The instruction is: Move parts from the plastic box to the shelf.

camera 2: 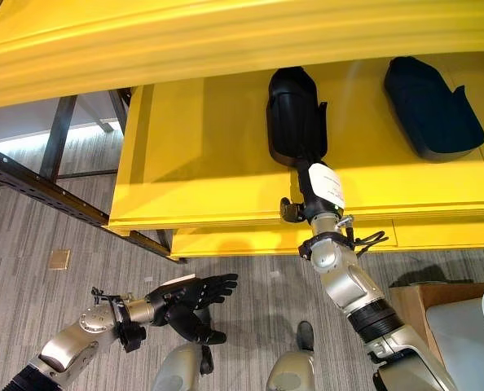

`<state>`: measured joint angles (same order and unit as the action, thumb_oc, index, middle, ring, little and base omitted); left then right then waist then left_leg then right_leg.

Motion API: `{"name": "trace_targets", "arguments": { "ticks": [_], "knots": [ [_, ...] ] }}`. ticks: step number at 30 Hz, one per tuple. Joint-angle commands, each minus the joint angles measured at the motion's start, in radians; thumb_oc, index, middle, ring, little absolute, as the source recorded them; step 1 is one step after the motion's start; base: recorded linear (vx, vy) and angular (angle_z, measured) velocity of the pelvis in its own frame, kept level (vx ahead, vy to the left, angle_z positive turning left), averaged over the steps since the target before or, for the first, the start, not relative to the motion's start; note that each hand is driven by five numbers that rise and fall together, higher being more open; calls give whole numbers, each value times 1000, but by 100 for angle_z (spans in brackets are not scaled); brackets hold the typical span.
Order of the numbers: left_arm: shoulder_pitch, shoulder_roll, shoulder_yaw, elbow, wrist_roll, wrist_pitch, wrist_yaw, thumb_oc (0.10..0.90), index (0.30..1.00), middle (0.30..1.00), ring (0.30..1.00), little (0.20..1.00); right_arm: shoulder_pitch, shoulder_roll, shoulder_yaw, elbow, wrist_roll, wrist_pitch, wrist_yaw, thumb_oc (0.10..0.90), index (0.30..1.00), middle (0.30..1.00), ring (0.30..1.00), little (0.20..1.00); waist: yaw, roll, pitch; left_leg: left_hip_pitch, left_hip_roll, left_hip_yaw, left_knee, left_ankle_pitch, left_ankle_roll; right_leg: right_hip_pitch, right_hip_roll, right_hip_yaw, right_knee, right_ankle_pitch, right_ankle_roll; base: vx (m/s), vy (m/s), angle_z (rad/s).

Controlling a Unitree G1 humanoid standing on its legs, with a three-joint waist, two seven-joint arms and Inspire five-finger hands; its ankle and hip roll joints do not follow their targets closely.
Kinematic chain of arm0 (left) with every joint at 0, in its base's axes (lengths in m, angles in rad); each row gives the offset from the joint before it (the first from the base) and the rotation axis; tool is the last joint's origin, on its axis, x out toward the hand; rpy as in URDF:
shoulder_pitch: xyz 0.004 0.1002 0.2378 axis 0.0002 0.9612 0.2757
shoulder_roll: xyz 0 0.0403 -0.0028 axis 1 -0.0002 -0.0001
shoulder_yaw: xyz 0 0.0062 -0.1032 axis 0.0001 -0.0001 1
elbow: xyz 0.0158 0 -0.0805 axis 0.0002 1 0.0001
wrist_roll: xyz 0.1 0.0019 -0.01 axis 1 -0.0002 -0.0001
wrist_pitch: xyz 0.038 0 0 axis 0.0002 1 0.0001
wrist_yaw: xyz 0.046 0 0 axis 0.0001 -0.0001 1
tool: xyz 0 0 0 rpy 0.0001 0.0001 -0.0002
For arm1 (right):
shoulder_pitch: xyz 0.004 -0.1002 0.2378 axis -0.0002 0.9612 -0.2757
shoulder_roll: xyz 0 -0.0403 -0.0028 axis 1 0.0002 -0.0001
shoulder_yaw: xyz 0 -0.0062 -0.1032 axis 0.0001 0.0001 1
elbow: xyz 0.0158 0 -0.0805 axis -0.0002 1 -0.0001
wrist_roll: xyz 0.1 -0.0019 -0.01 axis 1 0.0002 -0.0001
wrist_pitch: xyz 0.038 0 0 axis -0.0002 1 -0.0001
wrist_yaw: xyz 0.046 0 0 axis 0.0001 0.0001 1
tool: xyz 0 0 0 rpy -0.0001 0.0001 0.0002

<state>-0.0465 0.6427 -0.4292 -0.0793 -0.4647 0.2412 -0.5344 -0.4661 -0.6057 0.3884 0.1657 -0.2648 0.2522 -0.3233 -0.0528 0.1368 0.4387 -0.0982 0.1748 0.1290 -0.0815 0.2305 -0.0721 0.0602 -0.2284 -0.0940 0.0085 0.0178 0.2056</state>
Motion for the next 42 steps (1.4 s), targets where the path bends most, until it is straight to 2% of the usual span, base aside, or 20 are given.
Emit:
{"name": "trace_targets", "arguments": {
  "ticks": [1, 9, 15, 26, 29, 32, 37, 42],
  "knots": [
    [-25, -30, 15, -47, -26, -43, -20, 900, 1000, 1000, 1000, 1000, -114, 19, 8, -4, -63, -10, 10, 900, 1000, 1000, 1000, 1000, 21, -40, -31, 113, 90, 44, 4, -95, -44, -89, 9, -21, 113, -35, -99, 0, 0, 0],
    [-12, -30, 18, -50, -25, -43, -29, 900, 1000, 1000, 1000, 1000, -132, 8, -4, 2, -123, 48, 4, 900, 1000, 1000, 1000, 1000, 26, -40, -37, 115, 87, 41, 4, -96, -43, -84, 8, -22, 113, -35, -99, 4, 0, 0],
    [-1, -42, 30, -54, -54, -25, -32, 900, 1000, 1000, 1000, 1000, -106, -1, -27, -36, -177, 33, 1, 900, 1000, 1000, 1000, 1000, 19, -43, -36, 115, 87, 44, 4, -97, -43, -87, 10, -15, 111, -34, -97, 0, 0, 0],
    [10, -45, 33, -50, -44, -43, -28, 900, 1000, 1000, 1000, 1000, -70, -19, -50, -95, -272, -32, -81, 900, 1000, 1000, 1000, 1000, 5, -38, -38, 117, 86, 51, 2, -100, -43, -90, 11, 1, 106, -33, -96, 0, 0, 0],
    [10, -46, 28, -50, -47, -46, -27, 900, 1000, 1000, 1000, 1000, -72, -27, -50, -114, -348, -75, -106, 900, 1000, 1000, 1000, 1000, 4, -33, -42, 119, 84, 51, 1, -101, -43, -88, 12, 2, 107, -36, -97, 0, 0, 0],
    [9, -47, 27, -51, -49, -44, -27, 900, 1000, 1000, 1000, 1000, -73, -35, -50, -138, -390, -79, -121, 900, 1000, 1000, 1000, 1000, 5, -29, -46, 118, 83, 50, 1, -102, -43, -88, 11, 2, 107, -38, -97, 0, 0, 0],
    [6, -48, 19, -49, -55, -51, -29, 900, 1000, 1000, 1000, 1000, -77, -46, -50, -152, -414, -98, -201, 900, 1000, 1000, 1000, 1000, 3, -23, -49, 118, 81, 50, 0, -102, -43, -87, 11, 4, 106, -40, -98, 0, 0, 0],
    [3, -55, 5, -48, -62, -56, -19, 900, 1000, 1000, 1000, 1000, -88, -44, -65, -193, -454, -147, -278, 900, 1000, 1000, 1000, 1000, 2, -13, -55, 121, 77, 48, -2, -104, -43, -84, 8, 3, 102, -41, -98, 2, 6, 0]
  ]
}}
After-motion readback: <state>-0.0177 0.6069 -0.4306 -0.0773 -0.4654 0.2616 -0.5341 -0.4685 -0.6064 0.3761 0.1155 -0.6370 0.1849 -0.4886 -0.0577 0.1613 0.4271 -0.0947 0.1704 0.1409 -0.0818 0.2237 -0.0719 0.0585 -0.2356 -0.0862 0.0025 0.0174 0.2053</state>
